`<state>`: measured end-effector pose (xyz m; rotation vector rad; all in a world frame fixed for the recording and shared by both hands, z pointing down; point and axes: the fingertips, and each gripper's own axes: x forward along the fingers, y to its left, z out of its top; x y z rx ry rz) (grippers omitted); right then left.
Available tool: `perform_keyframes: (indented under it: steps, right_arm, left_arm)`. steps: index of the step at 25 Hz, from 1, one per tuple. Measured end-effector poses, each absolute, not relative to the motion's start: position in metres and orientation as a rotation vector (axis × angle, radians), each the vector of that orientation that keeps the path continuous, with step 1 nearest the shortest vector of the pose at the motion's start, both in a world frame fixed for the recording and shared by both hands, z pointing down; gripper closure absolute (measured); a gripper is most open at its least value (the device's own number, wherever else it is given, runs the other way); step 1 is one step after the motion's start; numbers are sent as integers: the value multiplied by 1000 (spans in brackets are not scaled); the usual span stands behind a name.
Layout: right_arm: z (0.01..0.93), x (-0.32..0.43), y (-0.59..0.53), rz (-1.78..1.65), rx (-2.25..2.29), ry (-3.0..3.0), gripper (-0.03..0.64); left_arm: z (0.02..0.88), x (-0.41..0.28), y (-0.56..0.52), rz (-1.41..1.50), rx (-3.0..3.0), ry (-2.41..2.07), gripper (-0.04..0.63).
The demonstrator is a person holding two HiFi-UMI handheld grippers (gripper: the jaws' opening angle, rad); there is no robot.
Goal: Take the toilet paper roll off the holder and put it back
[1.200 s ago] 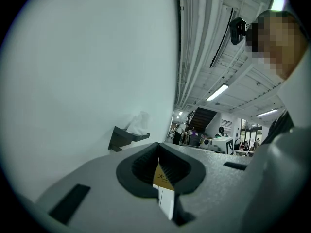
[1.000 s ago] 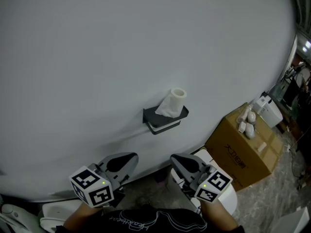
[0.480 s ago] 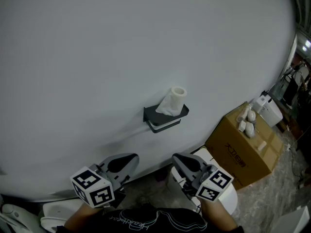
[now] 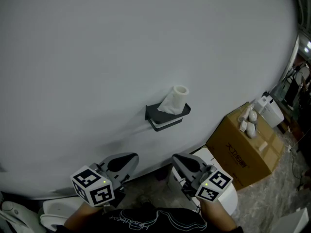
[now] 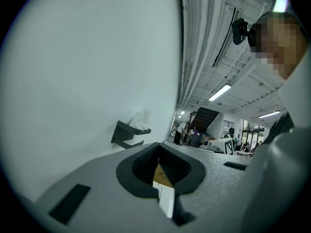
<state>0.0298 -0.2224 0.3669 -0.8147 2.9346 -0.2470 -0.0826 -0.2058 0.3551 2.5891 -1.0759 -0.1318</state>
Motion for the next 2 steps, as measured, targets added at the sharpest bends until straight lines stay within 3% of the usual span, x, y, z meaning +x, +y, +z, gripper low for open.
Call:
perform_keyframes:
  steps: [2]
  right_arm:
    - [368, 30, -221, -248, -813, 2936, 614]
  left_arm:
    - [356, -82, -204, -130, 2589, -1077, 589]
